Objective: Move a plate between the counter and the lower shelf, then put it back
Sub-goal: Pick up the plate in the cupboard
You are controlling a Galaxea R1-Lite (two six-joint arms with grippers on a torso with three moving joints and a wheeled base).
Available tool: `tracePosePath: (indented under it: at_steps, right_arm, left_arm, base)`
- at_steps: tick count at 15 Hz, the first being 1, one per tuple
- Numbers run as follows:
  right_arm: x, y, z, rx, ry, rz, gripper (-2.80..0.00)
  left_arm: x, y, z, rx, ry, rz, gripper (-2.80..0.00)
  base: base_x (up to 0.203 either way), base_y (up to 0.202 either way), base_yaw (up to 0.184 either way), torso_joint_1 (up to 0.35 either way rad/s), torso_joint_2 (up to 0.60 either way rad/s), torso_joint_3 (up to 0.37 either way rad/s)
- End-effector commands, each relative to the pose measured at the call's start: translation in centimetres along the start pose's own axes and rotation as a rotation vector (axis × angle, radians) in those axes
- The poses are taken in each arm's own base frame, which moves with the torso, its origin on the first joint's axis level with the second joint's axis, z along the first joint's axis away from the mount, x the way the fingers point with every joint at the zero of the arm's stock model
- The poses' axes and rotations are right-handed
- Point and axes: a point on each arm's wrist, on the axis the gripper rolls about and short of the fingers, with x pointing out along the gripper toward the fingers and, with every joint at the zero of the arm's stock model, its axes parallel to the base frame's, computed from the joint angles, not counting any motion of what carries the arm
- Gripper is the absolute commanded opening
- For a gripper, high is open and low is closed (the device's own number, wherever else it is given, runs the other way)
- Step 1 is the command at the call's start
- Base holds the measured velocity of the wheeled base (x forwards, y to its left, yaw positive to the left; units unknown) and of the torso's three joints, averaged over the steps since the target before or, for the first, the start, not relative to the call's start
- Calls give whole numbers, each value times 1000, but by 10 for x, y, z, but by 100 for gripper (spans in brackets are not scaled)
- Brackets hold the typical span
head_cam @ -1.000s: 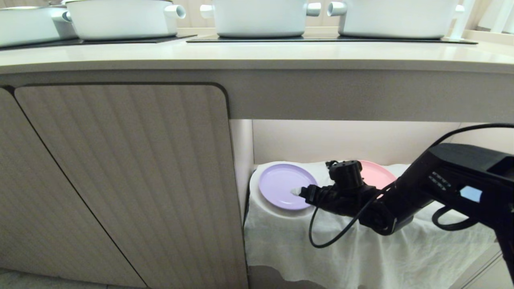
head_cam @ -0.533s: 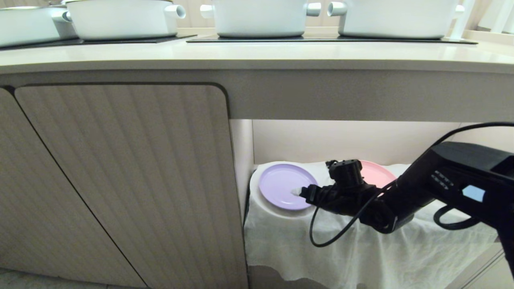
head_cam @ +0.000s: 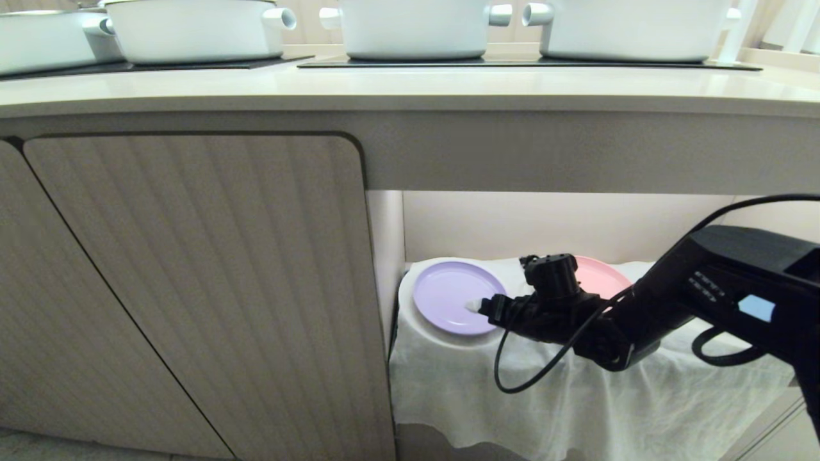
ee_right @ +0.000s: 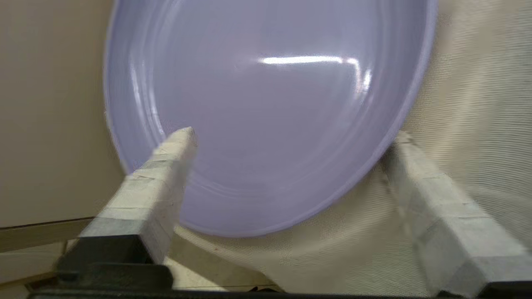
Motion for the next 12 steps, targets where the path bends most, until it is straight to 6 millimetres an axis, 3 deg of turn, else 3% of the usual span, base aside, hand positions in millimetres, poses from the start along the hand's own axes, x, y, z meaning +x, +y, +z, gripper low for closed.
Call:
tracePosePath:
  at_steps: [1,12]
  right_arm:
    - [1,0,-1,3,1,3,-280]
    - [1,0,0,4,-5,8,-280]
  left_arm:
    - [0,0,0,-1,0,1,-280]
    - [0,0,0,-1,0,1,-280]
  base:
    - [0,0,0,0,0,0]
    - [0,0,0,0,0,0]
